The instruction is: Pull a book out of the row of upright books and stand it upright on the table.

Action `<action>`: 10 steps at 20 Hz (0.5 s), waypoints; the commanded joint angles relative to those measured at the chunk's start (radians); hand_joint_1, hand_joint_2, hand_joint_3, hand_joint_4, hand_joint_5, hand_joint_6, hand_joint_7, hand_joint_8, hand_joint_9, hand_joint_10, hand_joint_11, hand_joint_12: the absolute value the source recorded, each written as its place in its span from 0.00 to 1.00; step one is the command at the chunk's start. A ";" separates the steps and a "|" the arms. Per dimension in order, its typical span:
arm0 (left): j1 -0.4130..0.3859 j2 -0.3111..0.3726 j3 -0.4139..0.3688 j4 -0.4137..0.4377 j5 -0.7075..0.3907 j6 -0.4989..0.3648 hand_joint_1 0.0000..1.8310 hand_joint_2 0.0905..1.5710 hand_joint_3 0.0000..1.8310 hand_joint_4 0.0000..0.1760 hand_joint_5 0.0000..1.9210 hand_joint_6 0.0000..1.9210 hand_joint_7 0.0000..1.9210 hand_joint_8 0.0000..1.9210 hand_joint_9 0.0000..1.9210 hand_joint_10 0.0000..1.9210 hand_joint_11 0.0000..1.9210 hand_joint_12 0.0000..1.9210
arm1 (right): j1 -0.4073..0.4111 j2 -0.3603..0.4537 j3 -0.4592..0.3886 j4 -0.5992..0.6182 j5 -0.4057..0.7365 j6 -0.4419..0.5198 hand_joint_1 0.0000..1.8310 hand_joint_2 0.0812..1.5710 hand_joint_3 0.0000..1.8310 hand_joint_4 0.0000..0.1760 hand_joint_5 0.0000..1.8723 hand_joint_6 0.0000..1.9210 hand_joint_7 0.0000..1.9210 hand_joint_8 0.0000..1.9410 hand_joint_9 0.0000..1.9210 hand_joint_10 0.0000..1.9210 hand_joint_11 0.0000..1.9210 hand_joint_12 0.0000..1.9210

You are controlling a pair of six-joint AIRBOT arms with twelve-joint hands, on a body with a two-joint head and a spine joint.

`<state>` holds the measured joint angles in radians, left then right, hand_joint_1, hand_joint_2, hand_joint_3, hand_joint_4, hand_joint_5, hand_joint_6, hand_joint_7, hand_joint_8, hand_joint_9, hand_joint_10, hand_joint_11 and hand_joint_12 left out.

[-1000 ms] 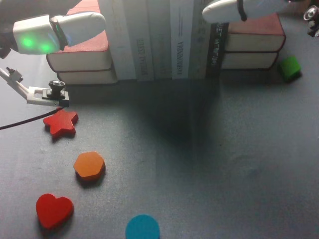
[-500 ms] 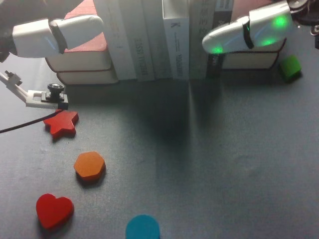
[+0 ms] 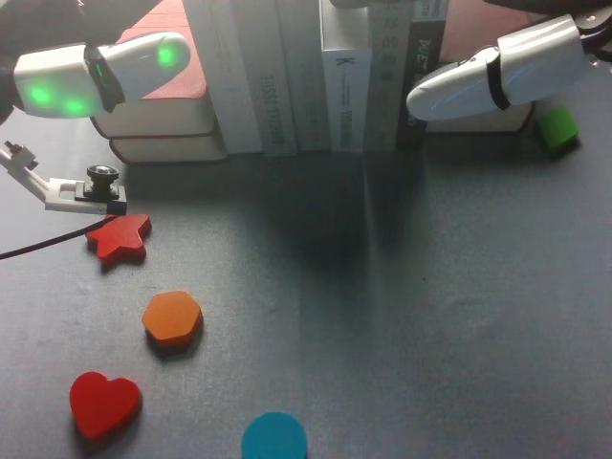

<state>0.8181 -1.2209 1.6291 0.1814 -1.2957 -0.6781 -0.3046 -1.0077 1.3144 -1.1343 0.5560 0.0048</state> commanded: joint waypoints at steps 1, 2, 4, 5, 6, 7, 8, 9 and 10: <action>0.001 0.012 -0.006 -0.055 -0.105 -0.009 0.61 0.57 0.32 0.32 0.28 0.08 0.24 0.00 0.13 0.24 0.00 0.48 | 0.003 0.003 -0.005 0.023 0.022 0.001 0.10 0.64 0.00 1.00 0.18 0.00 0.00 0.00 0.00 0.00 0.00 0.00; 0.004 0.020 -0.010 -0.055 -0.102 -0.009 0.61 0.56 0.33 0.24 0.27 0.07 0.22 0.00 0.12 0.25 0.00 0.44 | 0.003 0.007 -0.007 0.023 0.022 0.001 0.12 0.64 0.00 1.00 0.19 0.00 0.00 0.00 0.00 0.00 0.00 0.00; 0.016 0.050 -0.025 -0.057 -0.096 -0.009 0.60 0.56 0.34 0.22 0.24 0.05 0.19 0.00 0.10 0.26 0.00 0.44 | 0.002 0.017 -0.017 0.025 0.021 0.001 0.12 0.65 0.00 1.00 0.18 0.00 0.00 0.00 0.00 0.00 0.00 0.00; 0.021 0.063 -0.033 -0.059 -0.095 -0.009 0.61 0.55 0.33 0.23 0.24 0.05 0.19 0.00 0.10 0.26 0.00 0.45 | 0.002 0.021 -0.021 0.026 0.021 0.001 0.13 0.65 0.00 1.00 0.18 0.00 0.00 0.00 0.00 0.00 0.00 0.00; 0.033 0.085 -0.046 -0.063 -0.094 -0.009 0.62 0.55 0.33 0.21 0.25 0.05 0.20 0.00 0.10 0.27 0.00 0.48 | 0.002 0.027 -0.027 0.026 0.021 0.001 0.15 0.64 0.00 1.00 0.19 0.01 0.00 0.00 0.00 0.00 0.00 0.00; 0.043 0.102 -0.059 -0.071 -0.095 -0.009 0.62 0.55 0.34 0.26 0.26 0.05 0.21 0.01 0.12 0.27 0.00 0.52 | 0.002 0.031 -0.031 0.026 0.022 0.001 0.17 0.64 0.00 1.00 0.19 0.00 0.00 0.00 0.00 0.00 0.00 0.00; 0.053 0.112 -0.067 -0.078 -0.100 -0.009 0.62 0.55 0.33 0.31 0.27 0.04 0.22 0.00 0.13 0.25 0.00 0.55 | 0.002 0.035 -0.035 0.026 0.022 0.001 0.18 0.65 0.00 1.00 0.19 0.01 0.00 0.00 0.00 0.00 0.00 0.00; 0.063 0.119 -0.072 -0.085 -0.104 -0.009 0.62 0.55 0.33 0.34 0.28 0.03 0.23 0.00 0.15 0.25 0.00 0.57 | 0.002 0.038 -0.039 0.026 0.022 0.001 0.17 0.65 0.00 1.00 0.19 0.00 0.00 0.00 0.00 0.00 0.00 0.00; 0.073 0.125 -0.076 -0.090 -0.107 -0.009 0.61 0.55 0.29 0.36 0.29 0.03 0.25 0.01 0.17 0.23 0.00 0.60 | 0.001 0.042 -0.042 0.026 0.022 0.000 0.17 0.65 0.00 1.00 0.20 0.00 0.00 0.00 0.00 0.00 0.00 0.00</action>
<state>0.8989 -1.0988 1.5558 0.1364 -1.2961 -0.6781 -0.3046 -0.9649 1.2728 -1.1343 0.5568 0.0040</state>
